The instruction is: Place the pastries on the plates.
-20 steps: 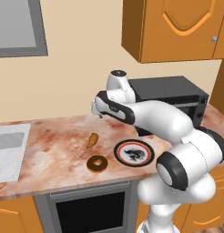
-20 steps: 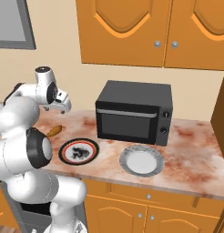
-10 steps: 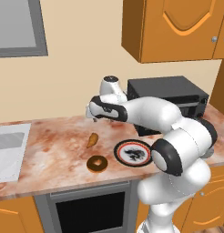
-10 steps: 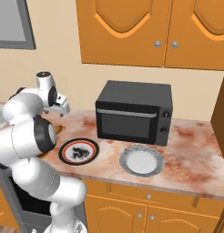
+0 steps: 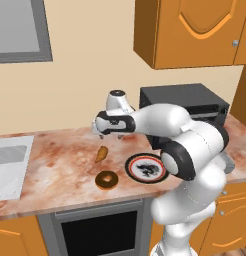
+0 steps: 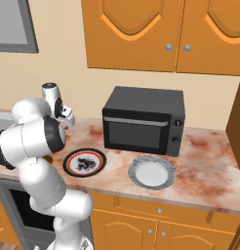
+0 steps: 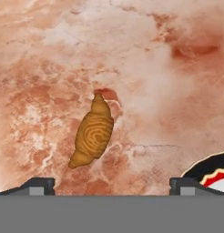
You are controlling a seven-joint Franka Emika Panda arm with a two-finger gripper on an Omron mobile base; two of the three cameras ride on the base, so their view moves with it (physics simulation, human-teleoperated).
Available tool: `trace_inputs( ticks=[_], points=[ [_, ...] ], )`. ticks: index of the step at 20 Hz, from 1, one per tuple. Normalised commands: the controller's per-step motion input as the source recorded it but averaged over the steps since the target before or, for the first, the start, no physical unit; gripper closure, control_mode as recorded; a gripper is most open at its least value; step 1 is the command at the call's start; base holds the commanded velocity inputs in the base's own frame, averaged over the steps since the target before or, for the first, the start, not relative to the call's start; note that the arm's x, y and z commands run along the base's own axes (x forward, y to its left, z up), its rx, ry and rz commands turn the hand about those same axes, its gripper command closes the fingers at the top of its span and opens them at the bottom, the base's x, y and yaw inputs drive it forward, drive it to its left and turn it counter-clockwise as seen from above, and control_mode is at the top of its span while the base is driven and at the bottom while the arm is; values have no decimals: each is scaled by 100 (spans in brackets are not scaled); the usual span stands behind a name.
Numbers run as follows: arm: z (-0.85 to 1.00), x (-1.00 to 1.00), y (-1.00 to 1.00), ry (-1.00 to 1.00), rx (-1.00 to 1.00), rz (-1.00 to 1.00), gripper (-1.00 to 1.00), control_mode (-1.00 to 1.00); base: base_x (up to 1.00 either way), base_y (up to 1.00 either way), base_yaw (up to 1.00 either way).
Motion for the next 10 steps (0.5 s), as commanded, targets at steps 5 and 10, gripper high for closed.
trace_inputs(
  ticks=[5, 10],
  points=[
    [-32, 14, 15, 2, 0, 0, -100, -100, 0, 0, 0],
    [-24, 18, 13, 3, 0, 0, -100, -100, 0, 0, 0]
  ],
)
